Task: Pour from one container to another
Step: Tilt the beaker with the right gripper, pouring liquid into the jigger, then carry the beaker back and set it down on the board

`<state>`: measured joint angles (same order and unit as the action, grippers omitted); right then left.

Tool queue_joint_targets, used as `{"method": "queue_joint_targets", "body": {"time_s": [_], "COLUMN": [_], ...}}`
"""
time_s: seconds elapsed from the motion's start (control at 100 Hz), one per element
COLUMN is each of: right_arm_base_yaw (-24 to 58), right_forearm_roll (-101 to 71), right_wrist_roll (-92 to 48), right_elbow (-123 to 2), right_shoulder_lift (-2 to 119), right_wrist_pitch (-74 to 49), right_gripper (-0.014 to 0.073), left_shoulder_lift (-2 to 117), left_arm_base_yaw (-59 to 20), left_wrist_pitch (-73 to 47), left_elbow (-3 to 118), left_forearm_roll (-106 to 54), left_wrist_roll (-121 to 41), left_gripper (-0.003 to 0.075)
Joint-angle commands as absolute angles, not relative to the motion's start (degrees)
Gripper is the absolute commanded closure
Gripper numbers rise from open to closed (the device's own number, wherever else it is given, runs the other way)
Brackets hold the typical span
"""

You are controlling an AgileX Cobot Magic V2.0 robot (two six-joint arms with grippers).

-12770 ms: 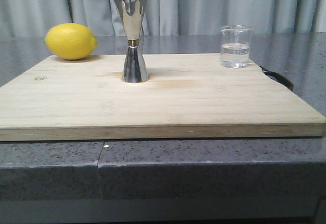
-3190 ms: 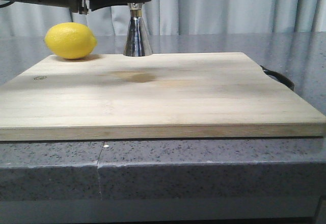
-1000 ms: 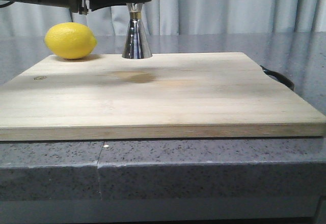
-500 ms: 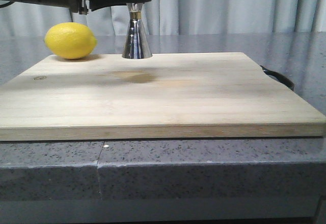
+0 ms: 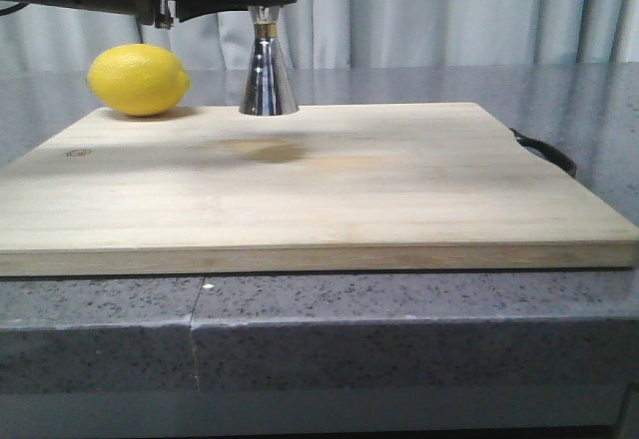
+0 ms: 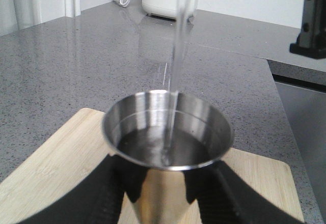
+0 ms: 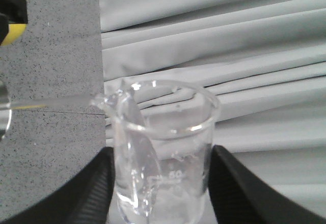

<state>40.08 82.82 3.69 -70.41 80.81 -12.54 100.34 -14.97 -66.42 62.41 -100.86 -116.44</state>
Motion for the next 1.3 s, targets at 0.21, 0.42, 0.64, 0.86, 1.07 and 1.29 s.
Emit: {"method": "queue_joint_targets", "body": {"time_s": [0.21,0.42,0.64,0.86,1.07,1.29], "right_arm_base_yaw": [40.2,40.2,39.4,31.7,23.3,15.4], "right_forearm_roll": [84.3,75.3,75.2,75.1,75.1,72.0], "right_wrist_roll": [3.9,16.5,36.5,54.8,60.1,60.2], "right_elbow": [-72.7,-72.7,-72.7,-69.5,-61.4,-53.9], "right_shoulder_lift": [79.0,79.0,78.5,76.9,75.4,75.3], "right_wrist_pitch": [-13.2,-13.1,-13.0,-6.3,3.0,11.5], "right_gripper": [0.0256,0.0256,0.0256,0.0256,0.0256,0.0256], "left_shoulder_lift": [97.5,97.5,97.5,97.5,97.5,97.5], "left_arm_base_yaw": [-15.5,-15.5,-15.5,-15.5,-15.5,-15.5], "left_wrist_pitch": [-72.7,-72.7,-72.7,-72.7,-72.7,-72.7], "left_elbow": [64.2,64.2,64.2,64.2,64.2,64.2], "left_forearm_roll": [-105.5,-105.5,-105.5,-105.5,-105.5,-105.5], "left_wrist_roll": [-116.1,-116.1,-116.1,-116.1,-116.1,-116.1], "left_gripper": [0.0456,0.0456,0.0456,0.0456,0.0456,0.0456]}}
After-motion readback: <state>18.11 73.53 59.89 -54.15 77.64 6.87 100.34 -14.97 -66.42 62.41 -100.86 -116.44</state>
